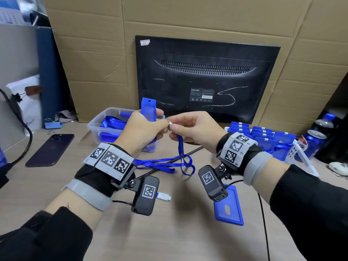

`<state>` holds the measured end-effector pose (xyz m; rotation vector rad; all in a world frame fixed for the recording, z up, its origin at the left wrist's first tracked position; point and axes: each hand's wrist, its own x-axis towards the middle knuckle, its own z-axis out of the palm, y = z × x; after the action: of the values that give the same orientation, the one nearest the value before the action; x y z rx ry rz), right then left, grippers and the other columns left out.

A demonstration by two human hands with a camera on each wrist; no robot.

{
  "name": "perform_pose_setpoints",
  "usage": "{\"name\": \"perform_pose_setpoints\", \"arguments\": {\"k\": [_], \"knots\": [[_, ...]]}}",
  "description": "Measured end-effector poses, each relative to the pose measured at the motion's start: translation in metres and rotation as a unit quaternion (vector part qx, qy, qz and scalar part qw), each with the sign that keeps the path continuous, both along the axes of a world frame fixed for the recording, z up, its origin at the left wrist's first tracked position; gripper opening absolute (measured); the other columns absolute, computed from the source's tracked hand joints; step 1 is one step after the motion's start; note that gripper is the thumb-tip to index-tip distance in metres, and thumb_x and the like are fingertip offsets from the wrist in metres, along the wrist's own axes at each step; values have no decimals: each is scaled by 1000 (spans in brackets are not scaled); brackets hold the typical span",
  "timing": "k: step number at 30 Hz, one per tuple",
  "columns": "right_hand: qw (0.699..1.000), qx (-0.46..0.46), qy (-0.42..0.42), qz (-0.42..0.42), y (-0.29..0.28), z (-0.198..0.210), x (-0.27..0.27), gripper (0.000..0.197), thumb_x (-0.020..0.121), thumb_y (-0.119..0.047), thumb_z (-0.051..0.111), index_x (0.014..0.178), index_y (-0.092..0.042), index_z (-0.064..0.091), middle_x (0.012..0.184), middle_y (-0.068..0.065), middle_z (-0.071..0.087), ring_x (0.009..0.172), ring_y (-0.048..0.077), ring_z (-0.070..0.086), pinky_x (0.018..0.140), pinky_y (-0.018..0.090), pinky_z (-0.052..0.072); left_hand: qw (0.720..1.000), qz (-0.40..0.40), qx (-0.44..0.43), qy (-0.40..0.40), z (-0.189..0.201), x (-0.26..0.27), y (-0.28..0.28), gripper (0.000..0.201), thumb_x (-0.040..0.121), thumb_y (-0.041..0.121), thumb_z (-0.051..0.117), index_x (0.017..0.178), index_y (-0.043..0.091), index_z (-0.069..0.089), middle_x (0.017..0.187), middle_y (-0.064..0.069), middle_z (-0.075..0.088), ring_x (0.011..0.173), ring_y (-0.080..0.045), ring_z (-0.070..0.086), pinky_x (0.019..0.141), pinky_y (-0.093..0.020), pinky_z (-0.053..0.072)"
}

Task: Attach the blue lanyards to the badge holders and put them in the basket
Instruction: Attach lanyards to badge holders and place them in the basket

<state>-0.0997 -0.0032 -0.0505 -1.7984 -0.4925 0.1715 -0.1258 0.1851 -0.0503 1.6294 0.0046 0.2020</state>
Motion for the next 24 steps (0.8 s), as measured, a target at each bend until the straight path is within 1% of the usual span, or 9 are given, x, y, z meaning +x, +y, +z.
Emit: {"name": "perform_pose_setpoints", "arguments": {"k": [4,7,10,13,15,17,20,23,24], "knots": [[1000,15,9,10,-6,1,3,27,101,-10,69,127,-10,75,111,14,79,96,24,77,91,36,62,1000,4,5,-17,2,2,-3,31,85,5,74,113,17,67,72,-4,73,67,-12,70,78,-35,64],[1000,12,6,16,-10,1,6,26,102,-12,68,127,-11,75,112,16,78,96,23,76,97,43,61,999,5,16,-32,1,2,-5,31,85,6,75,113,17,67,80,-11,75,69,-14,70,76,-33,64],[1000,6,5,18,-11,0,7,26,102,-10,66,127,-10,75,109,15,79,95,23,76,90,36,61,999,-3,23,-28,1,2,-5,30,86,5,74,112,17,67,80,-11,74,66,-13,70,69,-29,61],[1000,29,3,6,-13,-1,9,23,101,-7,67,122,-7,76,102,19,78,91,21,75,89,33,61,999,-15,39,-17,0,4,-5,31,84,1,74,111,16,68,78,-9,72,64,-12,70,64,-24,57],[999,51,1,-9,-13,1,9,18,100,-6,68,115,-8,78,104,22,78,87,19,75,82,29,61,999,-34,42,-7,-1,4,-4,31,84,1,74,111,16,68,78,-16,73,66,-16,70,69,-32,62],[998,61,-3,-16,-13,3,9,14,99,-8,70,108,-11,80,103,21,78,84,18,75,80,28,62,998,-57,24,14,-3,6,-3,32,84,3,74,113,14,68,85,-24,74,72,-23,70,81,-44,65],[998,56,-4,1,-16,3,11,15,96,-12,74,109,-9,79,97,17,77,85,20,74,88,37,63,995,-91,-24,33,-6,6,-4,31,88,4,74,118,8,67,80,-20,72,76,-28,68,77,-39,60],[999,42,6,12,-15,1,13,18,95,-14,76,109,-2,76,92,16,75,83,22,73,82,38,63,988,-123,-76,52,-6,4,-6,28,91,8,76,117,5,67,91,-20,72,79,-27,70,81,-41,58],[999,39,5,5,-15,0,14,19,94,-18,77,105,-3,76,90,17,74,80,23,72,80,45,64,986,-130,-83,57,-5,4,-6,25,94,9,74,118,5,67,94,-21,73,80,-27,71,81,-42,60]]}}
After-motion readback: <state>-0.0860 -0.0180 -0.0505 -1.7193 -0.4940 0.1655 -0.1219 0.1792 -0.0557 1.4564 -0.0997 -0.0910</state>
